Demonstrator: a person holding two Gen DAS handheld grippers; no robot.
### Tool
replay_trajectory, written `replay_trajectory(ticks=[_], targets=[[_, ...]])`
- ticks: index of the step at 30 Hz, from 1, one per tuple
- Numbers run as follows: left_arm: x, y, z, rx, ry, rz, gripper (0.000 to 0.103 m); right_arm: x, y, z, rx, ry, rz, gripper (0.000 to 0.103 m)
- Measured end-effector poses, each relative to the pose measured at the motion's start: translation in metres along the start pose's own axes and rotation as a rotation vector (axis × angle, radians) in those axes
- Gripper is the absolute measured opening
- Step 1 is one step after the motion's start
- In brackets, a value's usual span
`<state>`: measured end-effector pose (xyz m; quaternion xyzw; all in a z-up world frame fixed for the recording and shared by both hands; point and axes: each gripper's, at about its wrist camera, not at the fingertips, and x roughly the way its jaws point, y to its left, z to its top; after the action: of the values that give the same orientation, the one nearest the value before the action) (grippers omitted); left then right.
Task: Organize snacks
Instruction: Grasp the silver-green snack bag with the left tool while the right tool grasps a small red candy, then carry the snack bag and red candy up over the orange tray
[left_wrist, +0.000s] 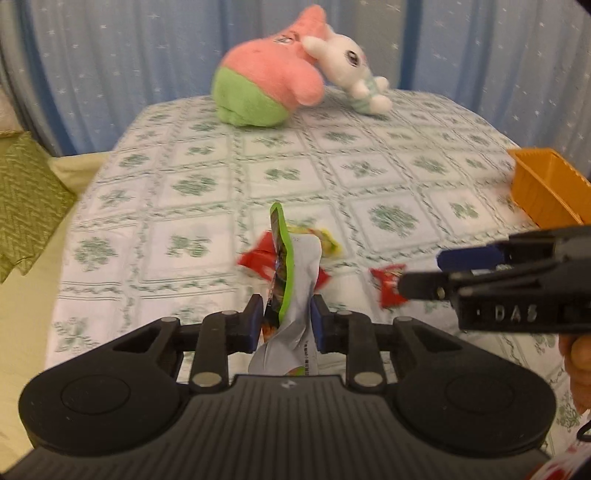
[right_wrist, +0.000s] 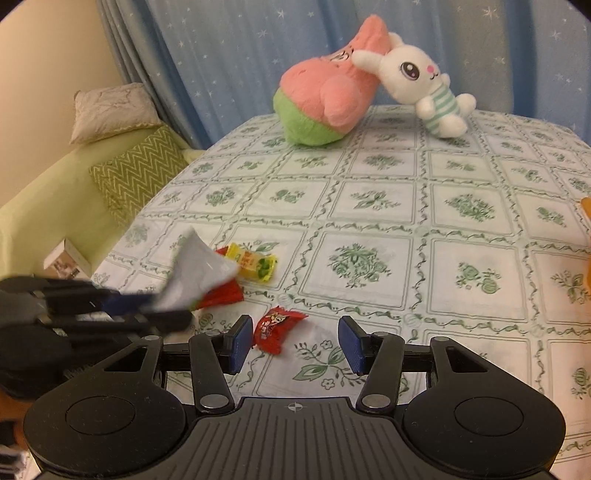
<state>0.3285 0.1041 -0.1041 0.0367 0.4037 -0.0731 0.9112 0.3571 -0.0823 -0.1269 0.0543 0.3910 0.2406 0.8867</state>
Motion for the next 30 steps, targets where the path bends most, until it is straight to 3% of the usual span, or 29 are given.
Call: replay_trajectory(ticks=[5, 15, 19, 30], targets=[[0.001, 0.009, -0.001, -0.044, 0.004, 0.018, 0.024, 0.012, 0.008, -0.001, -0.021, 0.011, 0.004, 0.039], [0.001, 0.006, 0.0, -0.065, -0.001, 0.011, 0.024, 0.029, 0.019, 0.001, -0.057, 0.001, -0.06, 0.032], [0.001, 0.005, -0.002, -0.066, 0.004, 0.009, 0.024, 0.03, 0.021, 0.0, -0.101, 0.004, -0.091, 0.019], [-0.019, -0.008, 0.0, -0.099, -0.027, -0.003, 0.024, -0.004, 0.013, 0.005, -0.076, -0.034, -0.124, 0.018]])
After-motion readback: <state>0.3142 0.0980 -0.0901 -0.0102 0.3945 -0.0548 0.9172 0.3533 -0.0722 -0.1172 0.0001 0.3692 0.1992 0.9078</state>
